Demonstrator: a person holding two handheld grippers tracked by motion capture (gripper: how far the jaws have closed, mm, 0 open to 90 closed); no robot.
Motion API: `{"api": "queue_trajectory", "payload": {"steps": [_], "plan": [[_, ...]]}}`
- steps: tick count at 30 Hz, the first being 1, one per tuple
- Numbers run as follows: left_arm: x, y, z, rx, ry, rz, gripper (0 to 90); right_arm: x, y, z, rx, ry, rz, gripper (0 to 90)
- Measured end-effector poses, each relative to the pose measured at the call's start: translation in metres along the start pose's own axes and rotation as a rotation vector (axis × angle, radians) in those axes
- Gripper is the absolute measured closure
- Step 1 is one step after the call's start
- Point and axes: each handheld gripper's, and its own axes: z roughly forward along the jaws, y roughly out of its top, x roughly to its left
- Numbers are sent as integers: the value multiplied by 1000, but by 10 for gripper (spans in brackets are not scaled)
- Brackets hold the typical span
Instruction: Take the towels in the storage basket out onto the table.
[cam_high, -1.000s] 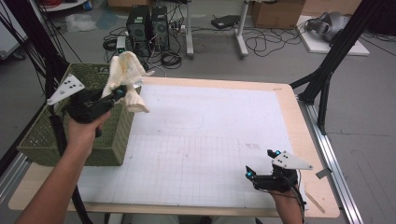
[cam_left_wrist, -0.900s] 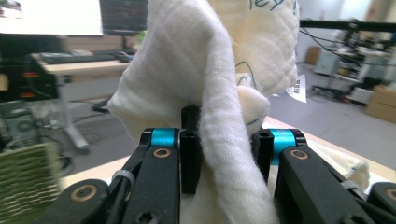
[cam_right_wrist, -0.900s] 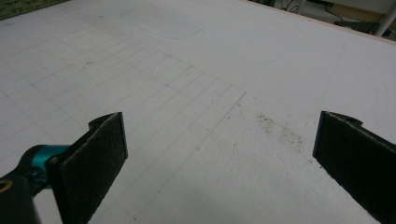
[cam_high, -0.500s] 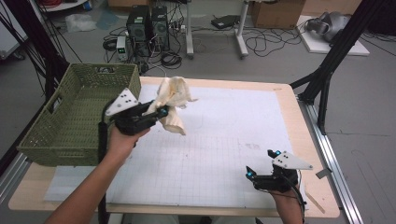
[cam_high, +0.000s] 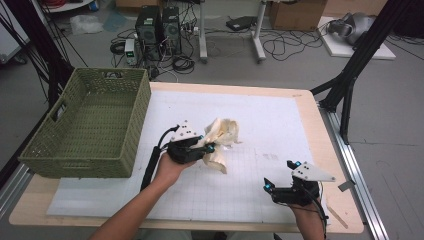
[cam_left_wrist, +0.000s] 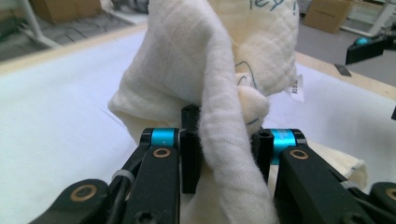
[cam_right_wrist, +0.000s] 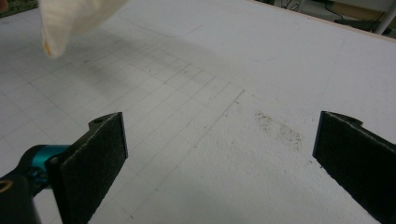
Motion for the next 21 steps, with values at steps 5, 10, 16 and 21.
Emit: {"api": "queue_trajectory", "payload": {"steps": [5,10,16,21], "plan": [[-7,-11,21,64,-15,-8,709,0,0,0,3,2,-4,23],[-8,-24,35,136,-1,-24,632,0,0,0,1,3,1,23],[-5,-23,34,125,59,-36,284,-1,0,0,5,1,1,23],[3,-16,12,54,105,-12,207,-1,-1,1,7,3,2,23]]}}
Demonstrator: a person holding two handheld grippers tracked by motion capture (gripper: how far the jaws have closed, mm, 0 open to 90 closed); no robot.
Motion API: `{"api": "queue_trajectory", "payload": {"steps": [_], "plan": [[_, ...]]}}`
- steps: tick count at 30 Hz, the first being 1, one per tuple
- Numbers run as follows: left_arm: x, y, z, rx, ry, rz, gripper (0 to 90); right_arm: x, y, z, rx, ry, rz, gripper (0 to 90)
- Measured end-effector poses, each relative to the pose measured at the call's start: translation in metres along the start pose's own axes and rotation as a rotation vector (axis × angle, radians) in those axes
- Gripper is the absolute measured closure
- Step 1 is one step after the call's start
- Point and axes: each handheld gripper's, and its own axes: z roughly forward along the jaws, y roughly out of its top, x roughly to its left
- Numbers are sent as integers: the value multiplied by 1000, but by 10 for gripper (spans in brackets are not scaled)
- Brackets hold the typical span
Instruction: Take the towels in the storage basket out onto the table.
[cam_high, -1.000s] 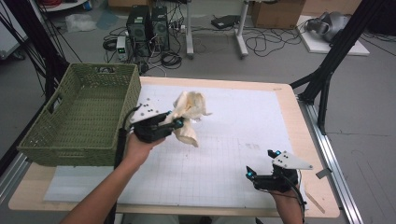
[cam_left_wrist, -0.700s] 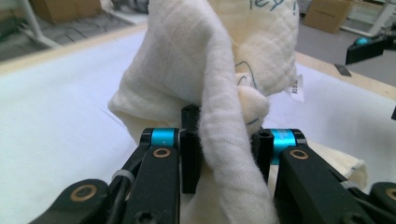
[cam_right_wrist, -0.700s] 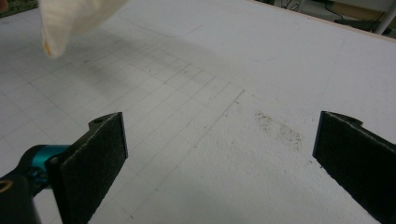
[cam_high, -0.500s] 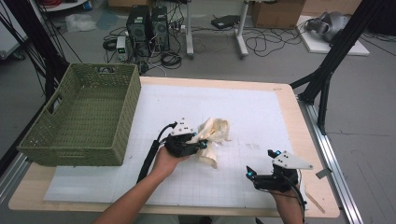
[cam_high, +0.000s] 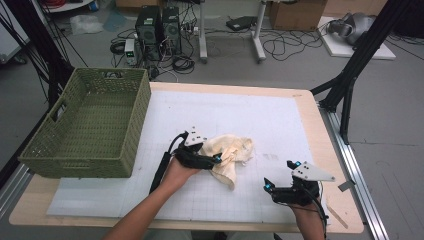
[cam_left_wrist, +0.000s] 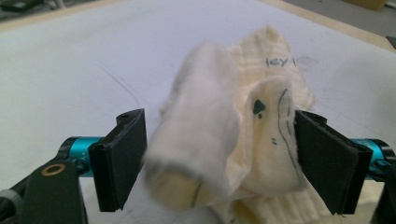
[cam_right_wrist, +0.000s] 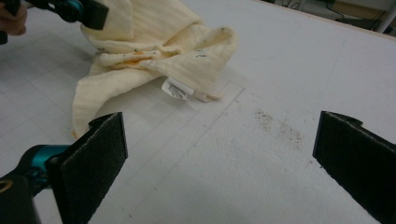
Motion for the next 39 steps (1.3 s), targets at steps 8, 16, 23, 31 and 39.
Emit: {"api": "queue_trajectory", "payload": {"steps": [8,16,23,31,39], "plan": [[17,-9,-49,-116,7,13,205,-1,0,1,-3,-5,-6,23],[26,-36,-83,-151,24,11,197,0,-1,3,1,-13,-14,23],[30,-41,-90,-159,44,8,198,1,0,6,2,-12,-20,23],[34,-43,-89,-158,50,-2,198,0,0,8,10,-14,-21,23],[36,-44,-91,-153,72,-9,198,0,0,7,3,-9,-25,23]]}}
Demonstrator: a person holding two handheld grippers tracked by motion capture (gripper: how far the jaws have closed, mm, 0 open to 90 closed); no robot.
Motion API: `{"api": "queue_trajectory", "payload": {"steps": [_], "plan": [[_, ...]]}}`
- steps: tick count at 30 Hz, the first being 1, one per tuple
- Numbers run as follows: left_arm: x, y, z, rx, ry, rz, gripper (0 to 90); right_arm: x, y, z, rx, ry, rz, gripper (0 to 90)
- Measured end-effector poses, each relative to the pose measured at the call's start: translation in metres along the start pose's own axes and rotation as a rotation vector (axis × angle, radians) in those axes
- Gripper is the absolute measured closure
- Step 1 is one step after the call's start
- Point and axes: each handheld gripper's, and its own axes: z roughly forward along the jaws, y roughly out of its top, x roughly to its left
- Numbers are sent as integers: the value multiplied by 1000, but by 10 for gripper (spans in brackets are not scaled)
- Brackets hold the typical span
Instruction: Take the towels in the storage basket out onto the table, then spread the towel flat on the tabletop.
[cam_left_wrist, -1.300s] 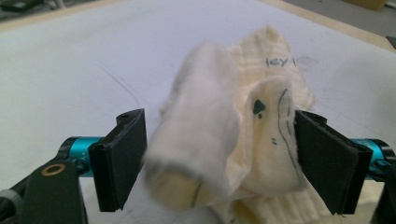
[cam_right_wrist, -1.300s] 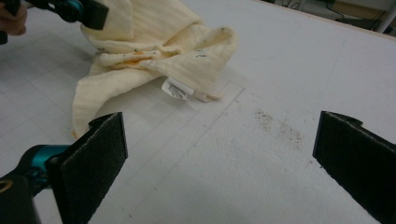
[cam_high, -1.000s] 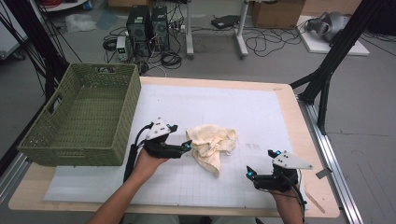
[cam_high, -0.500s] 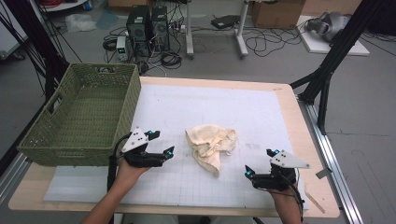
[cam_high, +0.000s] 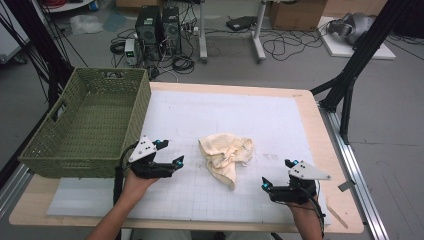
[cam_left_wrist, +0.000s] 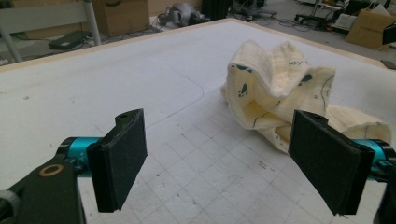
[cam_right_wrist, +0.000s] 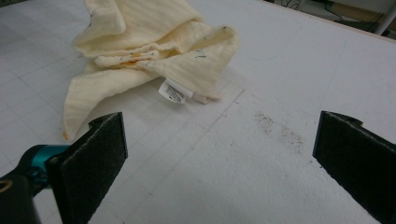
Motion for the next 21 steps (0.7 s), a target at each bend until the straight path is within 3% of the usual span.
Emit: {"api": "queue_trajectory", "payload": {"steps": [10,17,21], "plan": [[-1,0,3,11,-23,0,198,-2,0,1,5,-5,1,23],[-3,13,11,19,-44,49,198,-3,-1,1,4,-3,5,23],[-6,26,18,-6,-73,85,211,-5,-2,-1,-1,-6,8,23]]}}
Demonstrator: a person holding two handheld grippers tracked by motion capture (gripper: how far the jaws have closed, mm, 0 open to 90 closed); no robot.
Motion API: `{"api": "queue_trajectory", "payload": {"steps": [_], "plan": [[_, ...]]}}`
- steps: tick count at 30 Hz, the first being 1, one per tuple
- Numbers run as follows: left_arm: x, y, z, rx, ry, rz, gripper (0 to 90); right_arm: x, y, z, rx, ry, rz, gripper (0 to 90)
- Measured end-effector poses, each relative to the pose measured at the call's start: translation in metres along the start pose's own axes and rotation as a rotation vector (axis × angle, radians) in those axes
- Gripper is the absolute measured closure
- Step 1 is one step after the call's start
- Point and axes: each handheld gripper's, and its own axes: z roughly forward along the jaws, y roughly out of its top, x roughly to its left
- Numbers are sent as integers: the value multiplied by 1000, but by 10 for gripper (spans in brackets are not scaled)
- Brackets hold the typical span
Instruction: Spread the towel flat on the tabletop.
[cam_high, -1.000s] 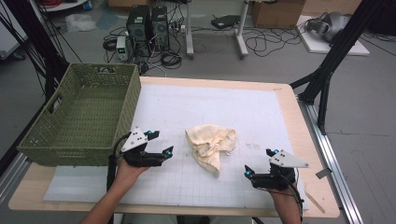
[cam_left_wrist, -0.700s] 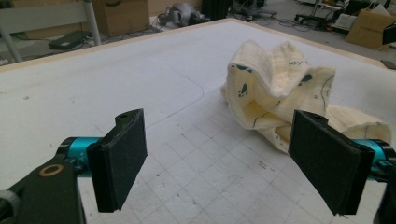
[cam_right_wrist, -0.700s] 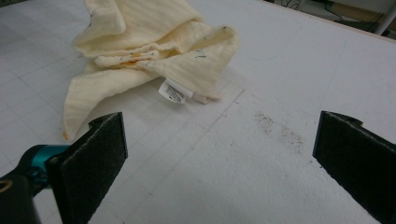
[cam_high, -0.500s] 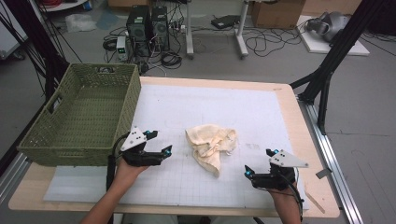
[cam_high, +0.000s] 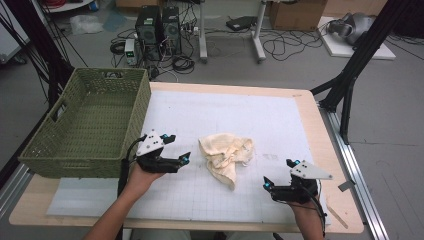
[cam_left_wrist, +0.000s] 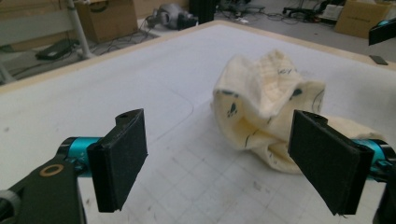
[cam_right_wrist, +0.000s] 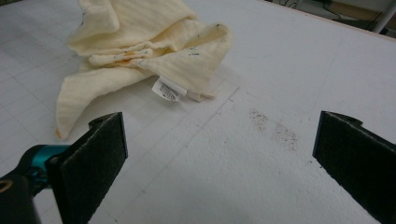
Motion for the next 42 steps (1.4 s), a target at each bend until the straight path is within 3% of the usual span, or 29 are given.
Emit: {"api": "queue_trajectory", "payload": {"steps": [5,9,12,14,19,22,27,31,34,42], "plan": [[-6,16,14,0,-75,67,263,-1,-1,-1,1,3,2,23],[-11,26,30,23,-132,92,298,0,0,-1,2,5,4,23],[-14,27,44,49,-167,90,318,1,0,0,5,8,8,23],[-17,26,54,75,-215,98,331,1,0,0,5,10,6,23],[-24,19,69,132,-266,146,368,1,0,-1,5,11,6,23],[-24,14,80,181,-287,144,407,2,0,1,8,15,3,23],[-25,10,98,239,-281,148,523,5,1,4,14,28,-4,23],[-25,5,106,298,-235,160,783,7,1,7,22,37,-7,23],[-20,6,106,278,-205,128,871,8,3,10,19,44,-1,23],[4,11,95,191,-120,-11,879,30,14,39,68,110,-14,23]]}}
